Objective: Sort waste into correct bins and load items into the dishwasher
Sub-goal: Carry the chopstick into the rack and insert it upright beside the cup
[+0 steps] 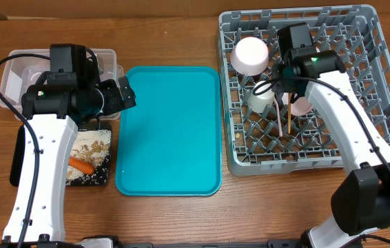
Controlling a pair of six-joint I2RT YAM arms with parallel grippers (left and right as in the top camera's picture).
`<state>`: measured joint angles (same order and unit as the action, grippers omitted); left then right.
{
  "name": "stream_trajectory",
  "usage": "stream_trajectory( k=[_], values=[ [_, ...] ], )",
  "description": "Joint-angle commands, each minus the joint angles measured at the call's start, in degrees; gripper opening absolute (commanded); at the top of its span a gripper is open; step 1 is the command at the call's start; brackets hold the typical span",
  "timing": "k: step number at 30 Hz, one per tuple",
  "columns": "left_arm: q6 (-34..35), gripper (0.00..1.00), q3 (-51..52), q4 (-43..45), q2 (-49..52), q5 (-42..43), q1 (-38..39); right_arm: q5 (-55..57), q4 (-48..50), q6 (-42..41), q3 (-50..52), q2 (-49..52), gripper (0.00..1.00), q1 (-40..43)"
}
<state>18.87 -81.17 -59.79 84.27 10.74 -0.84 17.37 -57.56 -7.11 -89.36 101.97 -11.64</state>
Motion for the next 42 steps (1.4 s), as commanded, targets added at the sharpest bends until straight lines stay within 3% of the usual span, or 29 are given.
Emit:
stream_trajectory(
  k=[1,12,32,38,42],
  values=[
    [-0.46,1.0,-1.44,0.02,-1.14,0.24,0.11,0.52,1.38,3.96,1.53,0.57,0.04,0.09],
    [-0.46,1.0,-1.44,0.02,-1.14,0.24,0.11,-6.27,3.5,4.09,4.68,0.72,0.04,0.09],
    [-0.46,1.0,-1.44,0.02,-1.14,0.24,0.11,-6.29,6.05,4.17,9.97,0.72,0.04,0.13],
    [-0.46,1.0,-1.44,0.02,-1.14,0.24,0.11,-6.29,5.86,4.15,9.97,0.72,0.17,0.13],
    [-0.46,1.0,-1.44,0.02,-1.14,0.24,0.11,-6.32,5.81,4.15,9.97,0.7,0.18,0.13]
  ],
)
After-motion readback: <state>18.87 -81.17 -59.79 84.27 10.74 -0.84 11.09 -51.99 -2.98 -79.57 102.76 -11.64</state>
